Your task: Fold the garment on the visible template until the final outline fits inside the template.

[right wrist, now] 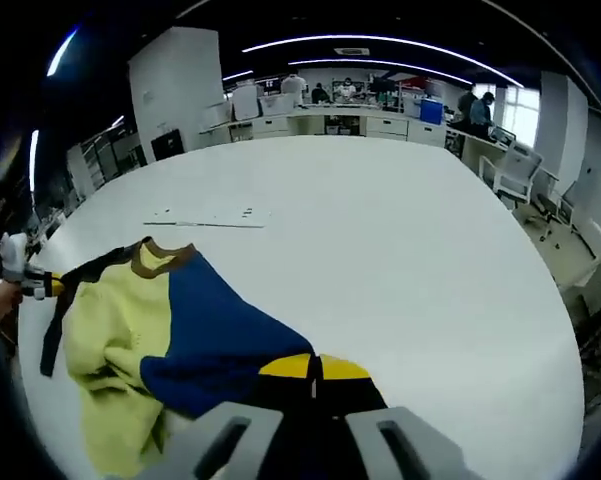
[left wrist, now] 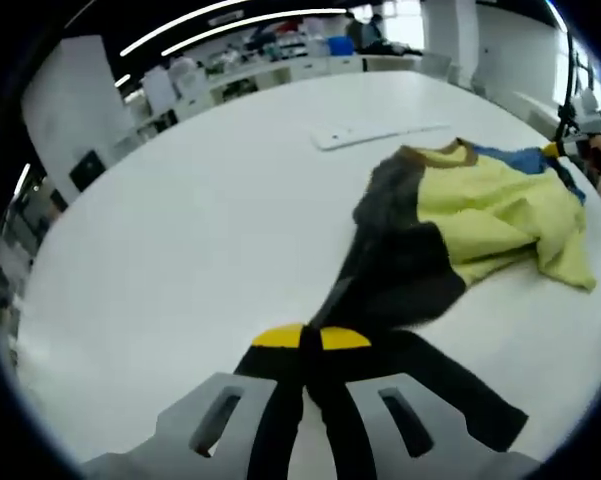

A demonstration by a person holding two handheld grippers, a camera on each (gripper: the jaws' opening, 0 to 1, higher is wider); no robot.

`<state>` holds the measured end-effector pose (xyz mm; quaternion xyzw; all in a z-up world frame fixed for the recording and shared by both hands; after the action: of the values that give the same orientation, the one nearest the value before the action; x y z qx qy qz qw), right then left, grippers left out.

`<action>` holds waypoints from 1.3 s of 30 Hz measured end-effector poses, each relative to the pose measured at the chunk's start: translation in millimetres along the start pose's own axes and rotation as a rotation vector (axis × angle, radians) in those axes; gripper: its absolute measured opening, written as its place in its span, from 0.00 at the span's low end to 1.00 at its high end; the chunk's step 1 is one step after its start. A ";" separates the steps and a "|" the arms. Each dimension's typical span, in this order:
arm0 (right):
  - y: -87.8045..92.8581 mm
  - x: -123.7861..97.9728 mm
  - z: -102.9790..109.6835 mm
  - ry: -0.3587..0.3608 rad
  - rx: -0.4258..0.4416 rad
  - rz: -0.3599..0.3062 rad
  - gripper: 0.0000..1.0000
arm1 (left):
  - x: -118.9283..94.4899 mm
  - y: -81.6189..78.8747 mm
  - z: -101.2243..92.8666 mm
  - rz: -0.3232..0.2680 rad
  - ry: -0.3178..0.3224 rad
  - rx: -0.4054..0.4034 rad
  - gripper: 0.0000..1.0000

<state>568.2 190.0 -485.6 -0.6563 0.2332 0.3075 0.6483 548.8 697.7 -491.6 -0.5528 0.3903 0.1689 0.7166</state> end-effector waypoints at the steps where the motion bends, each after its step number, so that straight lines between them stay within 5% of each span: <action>1: 0.3 0.5 -1.6 0.006 0.003 -0.001 0.00 | 0.4 -1.3 1.1 -0.002 -0.002 -0.006 0.01; 10: -3.6 0.0 -3.4 0.036 -0.017 -0.022 0.00 | 0.7 -7.9 10.6 0.017 -0.047 0.038 0.01; 14: -9.3 -5.6 2.2 0.033 -0.053 -0.049 0.00 | -2.4 -10.2 6.3 0.005 -0.038 0.054 0.11; 24: -14.3 -23.4 19.0 -0.037 -0.050 -0.066 0.34 | -25.0 -27.5 -11.7 -0.162 0.083 -0.060 0.43; 39: -14.2 -70.4 85.7 -0.298 -0.166 -0.101 0.66 | -69.7 -42.5 -42.8 -0.310 0.189 -0.011 0.89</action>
<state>520.0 269.4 -423.3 -0.6657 0.0750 0.3865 0.6339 516.9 657.2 -415.1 -0.6237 0.3651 0.0057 0.6911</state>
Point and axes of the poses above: the point that each gripper's makers call its tool centre point, and the gripper's own axes: x roughly forward along the fingers, z roughly to its left, y roughly out of its underside, the point moved 4 cm from there along -x, roughly backward along the fingers, and after that the axes turned 5 degrees about y, right-handed, at the moved point
